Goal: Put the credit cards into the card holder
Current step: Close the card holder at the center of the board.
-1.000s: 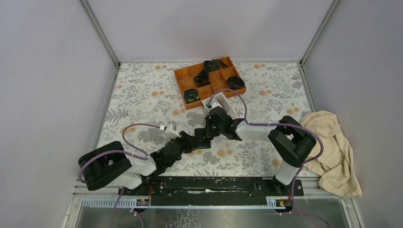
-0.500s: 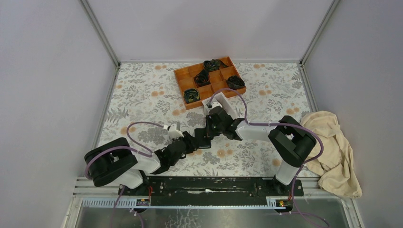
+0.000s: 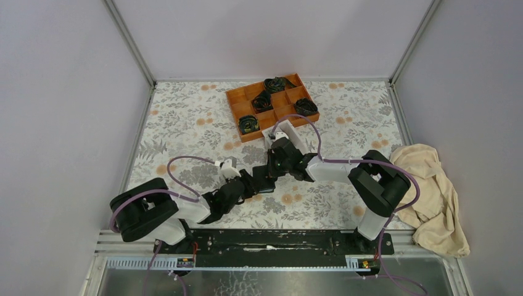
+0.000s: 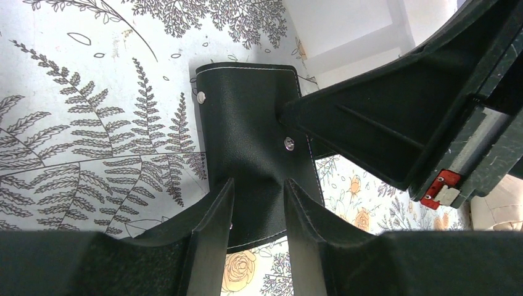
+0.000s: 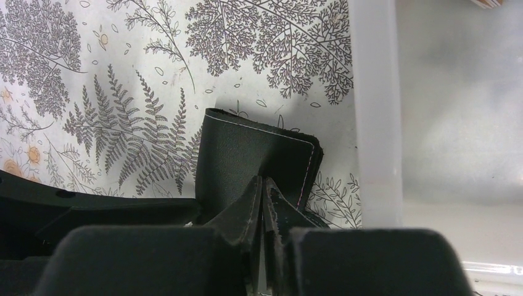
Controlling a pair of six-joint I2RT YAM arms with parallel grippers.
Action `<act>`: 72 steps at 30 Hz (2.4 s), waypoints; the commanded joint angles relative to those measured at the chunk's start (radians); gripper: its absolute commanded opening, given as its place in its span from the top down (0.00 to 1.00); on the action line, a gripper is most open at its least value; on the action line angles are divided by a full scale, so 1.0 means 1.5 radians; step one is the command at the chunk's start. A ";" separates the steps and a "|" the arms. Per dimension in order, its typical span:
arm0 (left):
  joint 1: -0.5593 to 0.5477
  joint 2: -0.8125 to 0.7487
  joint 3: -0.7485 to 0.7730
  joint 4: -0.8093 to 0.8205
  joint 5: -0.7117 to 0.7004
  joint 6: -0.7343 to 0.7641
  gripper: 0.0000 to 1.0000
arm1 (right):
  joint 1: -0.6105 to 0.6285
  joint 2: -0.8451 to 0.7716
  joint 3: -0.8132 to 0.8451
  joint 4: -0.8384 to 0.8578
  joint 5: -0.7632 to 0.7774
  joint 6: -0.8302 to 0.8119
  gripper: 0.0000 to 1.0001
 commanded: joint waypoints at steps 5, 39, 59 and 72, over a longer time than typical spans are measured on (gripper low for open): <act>0.009 0.012 0.007 -0.095 -0.020 0.004 0.57 | 0.009 -0.019 0.030 -0.038 0.024 -0.028 0.74; 0.012 -0.006 -0.009 -0.135 -0.015 0.005 0.56 | 0.023 -0.110 0.028 -0.125 0.124 -0.056 0.65; 0.012 -0.005 -0.009 -0.134 -0.014 0.003 0.56 | 0.034 -0.128 0.008 -0.149 0.151 -0.056 0.65; 0.012 -0.003 -0.009 -0.133 -0.012 0.001 0.56 | 0.044 -0.130 0.000 -0.153 0.158 -0.048 0.70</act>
